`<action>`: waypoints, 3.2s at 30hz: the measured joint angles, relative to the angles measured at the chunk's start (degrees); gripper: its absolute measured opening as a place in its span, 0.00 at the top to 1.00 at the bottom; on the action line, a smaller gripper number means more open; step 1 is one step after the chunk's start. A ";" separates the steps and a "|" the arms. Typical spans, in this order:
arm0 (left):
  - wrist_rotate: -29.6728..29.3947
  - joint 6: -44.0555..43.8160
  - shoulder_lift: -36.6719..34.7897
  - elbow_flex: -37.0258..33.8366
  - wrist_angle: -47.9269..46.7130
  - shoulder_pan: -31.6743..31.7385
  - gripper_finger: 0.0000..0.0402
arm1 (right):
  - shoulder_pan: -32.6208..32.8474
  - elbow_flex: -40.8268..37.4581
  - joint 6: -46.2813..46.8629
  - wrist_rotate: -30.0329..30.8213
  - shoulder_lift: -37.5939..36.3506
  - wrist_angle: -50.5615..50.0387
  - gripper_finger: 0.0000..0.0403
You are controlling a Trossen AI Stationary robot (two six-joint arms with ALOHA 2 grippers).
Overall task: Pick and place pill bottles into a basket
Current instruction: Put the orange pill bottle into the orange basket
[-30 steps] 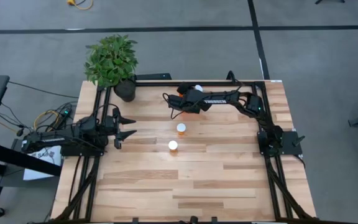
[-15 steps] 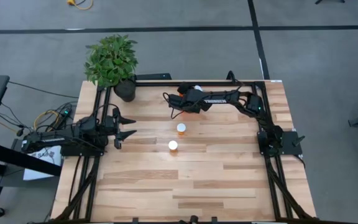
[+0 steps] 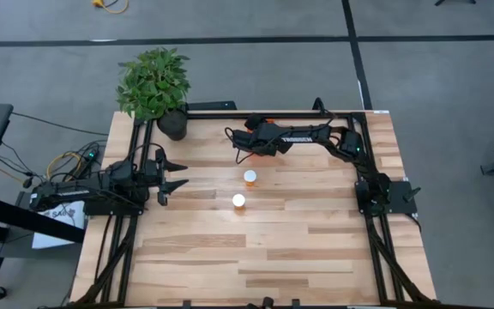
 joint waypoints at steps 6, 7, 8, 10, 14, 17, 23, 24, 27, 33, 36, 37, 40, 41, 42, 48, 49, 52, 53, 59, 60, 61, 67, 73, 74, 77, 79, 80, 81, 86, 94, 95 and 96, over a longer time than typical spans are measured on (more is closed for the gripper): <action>0.00 0.00 -0.01 0.00 0.00 0.02 0.48 | -0.35 -0.01 0.04 1.20 0.00 0.11 0.49; 0.00 0.00 -0.01 0.00 0.02 0.02 0.48 | -0.39 -0.02 0.04 1.45 0.00 0.11 0.49; -0.01 0.00 -0.01 0.00 0.01 0.00 0.48 | -0.59 -0.02 0.04 1.82 -0.01 0.13 0.49; 0.00 0.02 -0.02 0.00 0.00 0.02 0.48 | -0.88 -0.02 0.15 2.95 -0.02 0.54 0.49; 0.00 0.00 -0.01 0.01 0.00 0.01 0.48 | -1.70 0.61 1.35 6.69 -0.02 1.73 0.49; -0.01 0.00 -0.02 0.00 0.00 0.01 0.48 | -2.61 3.15 5.89 9.23 -0.02 1.76 0.49; 0.00 0.00 -0.02 0.00 0.02 0.00 0.48 | -4.51 12.67 23.67 2.38 -0.77 -4.26 0.49; 0.00 0.00 -0.02 0.01 0.00 0.01 0.48 | -4.78 14.67 27.43 -1.20 -0.92 -5.87 0.49; 0.00 0.00 -0.02 0.00 0.00 0.01 0.48 | -5.64 19.76 37.87 -15.78 -1.90 -11.27 0.49; 0.19 0.00 -0.02 0.00 -0.01 0.01 0.48 | -7.39 23.06 50.76 -46.28 -5.75 -15.58 0.49; 0.20 0.00 -0.01 0.00 -0.02 0.02 0.48 | -7.56 22.99 53.83 -56.71 -7.61 -17.84 0.50; 0.22 0.01 0.00 0.00 -0.02 0.01 0.48 | -7.40 22.98 54.10 -59.00 -8.28 -18.94 0.50; 0.14 0.01 -0.02 0.00 -0.02 0.00 0.48 | -6.11 21.01 54.51 -62.31 -11.35 -19.62 0.52; 0.15 0.00 0.00 0.00 -0.02 0.02 0.48 | -5.55 19.42 54.48 -62.89 -12.96 -19.17 0.53; 0.13 0.00 -0.02 0.00 -0.02 0.00 0.48 | -4.96 17.31 54.37 -63.62 -14.84 -18.41 0.54; 0.13 0.00 -0.01 0.02 -0.02 0.02 0.48 | -1.34 -6.44 54.43 -66.43 -31.58 2.86 0.62; 0.13 0.00 0.00 0.00 0.00 0.00 0.48 | -0.82 -11.90 54.84 -66.44 -34.82 8.18 0.64; 0.11 0.00 -0.02 0.00 -0.01 0.02 0.48 | 0.43 -28.48 56.84 -66.46 -43.41 26.47 0.67; 0.11 0.00 -0.02 0.02 0.00 0.01 0.48 | 0.81 -33.65 58.04 -66.41 -45.64 33.51 0.68; 0.09 0.00 -0.02 0.02 0.00 0.02 0.48 | 4.14 -55.31 66.28 -63.32 -51.52 66.27 0.70; 0.09 0.00 -0.02 0.00 0.00 0.00 0.48 | 4.85 -57.40 67.02 -61.85 -51.46 69.78 0.70; 0.08 0.00 -0.02 0.00 0.00 0.02 0.48 | 5.50 -59.36 67.86 -60.44 -51.36 72.77 0.69; -0.10 0.00 -0.02 0.00 0.02 0.02 0.48 | 9.28 -66.02 72.82 -55.23 -45.77 86.82 0.69; -0.09 0.00 -0.02 0.01 0.02 0.01 0.48 | 11.06 -66.62 76.20 -52.95 -40.85 88.80 0.70; -0.09 0.01 -0.02 0.01 0.02 0.01 0.48 | 11.04 -66.62 76.64 -52.93 -40.72 88.01 0.70; -0.09 0.00 0.00 0.02 0.02 0.00 0.48 | 11.63 -67.12 77.14 -52.82 -41.26 87.75 0.70; -0.09 0.00 -0.02 0.00 0.02 0.00 0.48 | 11.92 -68.12 76.44 -52.83 -41.57 89.04 0.70; -0.09 0.00 -0.02 0.00 0.02 0.00 0.48 | 12.02 -68.91 76.00 -52.85 -42.10 89.05 0.70; -0.09 0.00 -0.02 0.01 0.02 0.00 0.48 | 12.10 -69.37 75.41 -52.84 -42.27 89.69 0.70; -0.07 0.00 -0.02 0.00 0.02 0.01 0.48 | 11.52 -70.29 74.74 -52.56 -42.21 90.74 0.70; -0.07 0.00 -0.02 0.00 0.02 0.00 0.48 | 10.10 -70.27 74.92 -51.20 -42.21 94.39 0.69; -0.07 0.00 -0.02 0.00 0.02 0.02 0.48 | 9.87 -70.27 75.00 -51.20 -42.21 94.35 0.69; -0.07 0.00 -0.02 0.01 0.02 0.00 0.48 | 9.64 -70.27 75.01 -51.21 -42.21 94.33 0.70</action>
